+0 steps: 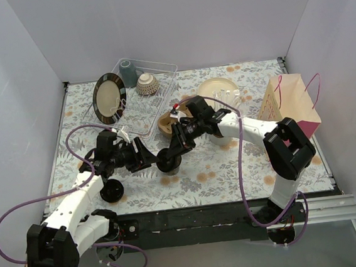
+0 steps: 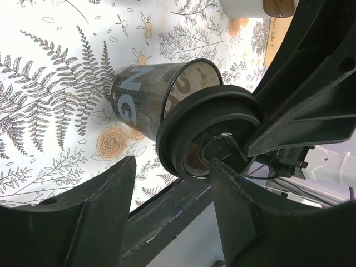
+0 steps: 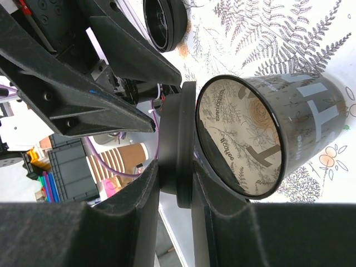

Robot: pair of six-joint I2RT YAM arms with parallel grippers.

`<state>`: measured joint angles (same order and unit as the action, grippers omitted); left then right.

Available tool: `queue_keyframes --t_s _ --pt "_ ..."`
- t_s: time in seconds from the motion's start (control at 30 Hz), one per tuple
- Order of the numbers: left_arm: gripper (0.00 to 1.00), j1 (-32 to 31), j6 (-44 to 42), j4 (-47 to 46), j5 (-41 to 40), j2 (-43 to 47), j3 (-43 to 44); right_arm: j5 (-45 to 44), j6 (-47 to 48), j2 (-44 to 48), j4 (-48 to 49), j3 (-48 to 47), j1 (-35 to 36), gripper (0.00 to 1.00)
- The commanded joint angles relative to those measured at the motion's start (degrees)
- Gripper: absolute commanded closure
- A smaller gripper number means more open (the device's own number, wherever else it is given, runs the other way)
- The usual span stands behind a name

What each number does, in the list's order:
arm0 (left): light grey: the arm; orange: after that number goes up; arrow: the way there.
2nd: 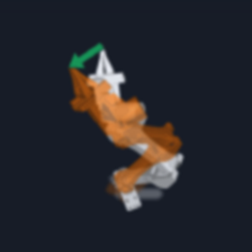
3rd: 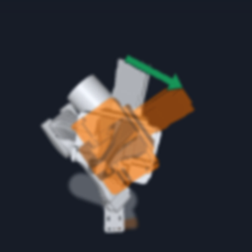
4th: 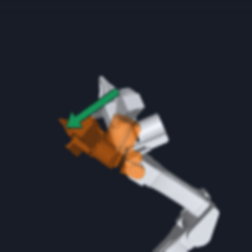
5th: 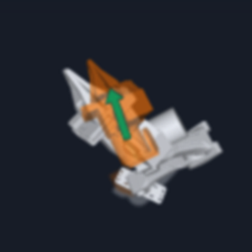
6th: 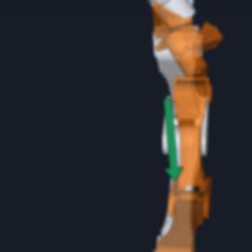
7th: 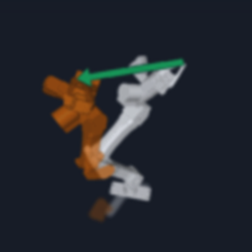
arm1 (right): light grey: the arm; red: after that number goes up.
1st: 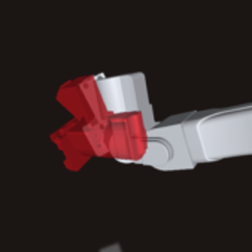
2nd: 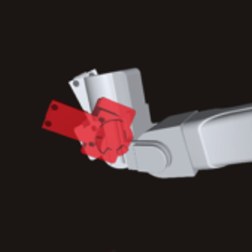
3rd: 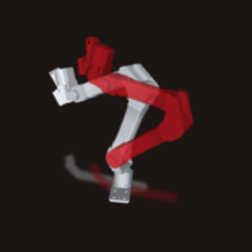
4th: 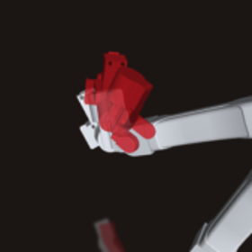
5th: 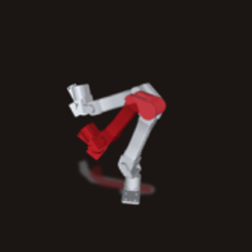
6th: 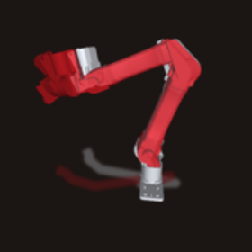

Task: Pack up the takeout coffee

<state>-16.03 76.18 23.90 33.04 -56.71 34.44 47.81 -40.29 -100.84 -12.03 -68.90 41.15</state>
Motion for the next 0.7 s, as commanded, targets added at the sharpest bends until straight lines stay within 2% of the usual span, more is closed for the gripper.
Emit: queue_keyframes --t_s 0.0,0.67 --pt "0.46 -0.23 0.55 -1.58 -0.16 0.11 -0.16 1.93 0.57 -0.32 0.87 -2.55 -0.8 0.74" --pt "0.45 -0.32 2.13 -2.28 1.15 -2.18 1.51 5.45 1.8 -0.15 1.75 -0.97 -2.91 0.71"
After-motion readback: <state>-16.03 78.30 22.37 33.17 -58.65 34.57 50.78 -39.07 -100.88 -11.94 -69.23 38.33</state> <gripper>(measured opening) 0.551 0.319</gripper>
